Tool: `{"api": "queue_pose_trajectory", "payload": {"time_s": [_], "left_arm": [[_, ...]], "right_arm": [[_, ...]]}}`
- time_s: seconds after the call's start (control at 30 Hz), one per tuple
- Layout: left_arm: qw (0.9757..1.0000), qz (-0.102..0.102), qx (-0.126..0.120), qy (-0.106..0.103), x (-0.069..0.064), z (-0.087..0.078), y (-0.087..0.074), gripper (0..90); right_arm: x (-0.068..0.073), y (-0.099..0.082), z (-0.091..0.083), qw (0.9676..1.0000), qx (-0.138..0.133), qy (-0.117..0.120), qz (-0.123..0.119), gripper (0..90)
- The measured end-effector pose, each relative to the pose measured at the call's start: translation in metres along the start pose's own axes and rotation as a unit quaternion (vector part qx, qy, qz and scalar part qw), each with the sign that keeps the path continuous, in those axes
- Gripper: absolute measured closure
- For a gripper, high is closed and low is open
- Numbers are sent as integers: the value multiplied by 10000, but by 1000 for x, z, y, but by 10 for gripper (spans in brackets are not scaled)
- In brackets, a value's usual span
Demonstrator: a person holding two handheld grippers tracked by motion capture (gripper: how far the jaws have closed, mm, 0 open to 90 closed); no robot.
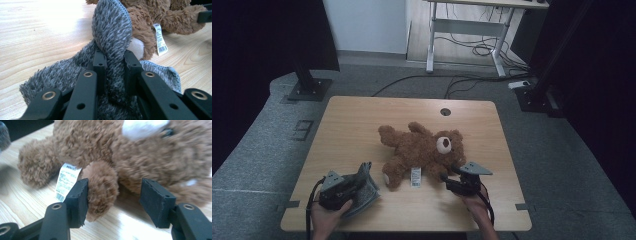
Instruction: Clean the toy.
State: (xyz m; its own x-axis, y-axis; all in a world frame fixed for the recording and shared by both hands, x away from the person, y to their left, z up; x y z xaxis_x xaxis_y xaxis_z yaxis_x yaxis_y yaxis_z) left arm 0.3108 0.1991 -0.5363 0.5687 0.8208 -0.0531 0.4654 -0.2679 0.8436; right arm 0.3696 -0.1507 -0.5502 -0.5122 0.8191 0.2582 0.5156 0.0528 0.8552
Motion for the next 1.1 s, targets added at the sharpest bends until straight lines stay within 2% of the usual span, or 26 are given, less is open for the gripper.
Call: {"api": "queue_pose_trajectory", "payload": {"time_s": [0.1,0.23,0.43,0.67,0.8,0.97,1.1], "left_arm": [[10000,1,9,2,0,0,0,752],[10000,26,27,-13,-1,2,0,752],[10000,51,57,-40,-4,4,-1,752],[9999,70,110,-72,-6,7,-2,752],[9998,74,132,-87,-7,9,-3,752],[9998,97,168,-107,-9,11,-3,752],[9998,103,165,-109,-10,12,-3,753]], "right_arm": [[-8,5,-8,9999,-98,-60,88,399],[-25,5,-13,9991,-155,-379,111,393],[-47,2,-7,9972,-108,-711,188,360],[-59,5,0,9957,-82,-900,189,325],[-67,6,8,9954,-50,-912,278,298],[-70,8,18,9968,-35,-703,375,283],[-73,5,23,9971,36,-547,525,314]]}}
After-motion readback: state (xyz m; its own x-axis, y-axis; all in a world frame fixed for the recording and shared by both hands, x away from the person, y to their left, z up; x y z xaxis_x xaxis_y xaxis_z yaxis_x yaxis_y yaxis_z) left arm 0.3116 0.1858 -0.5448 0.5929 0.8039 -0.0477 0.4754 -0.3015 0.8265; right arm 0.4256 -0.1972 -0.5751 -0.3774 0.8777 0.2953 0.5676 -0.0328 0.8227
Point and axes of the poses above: each handheld gripper's, and its own axes: z roughly forward along the jaws, y roughly out of its top, x roughly to its left, the point moved 7 cm from there along z, roughly forward along the jaws, and after that the axes turned 7 degrees about z, right-handed, at the moved point
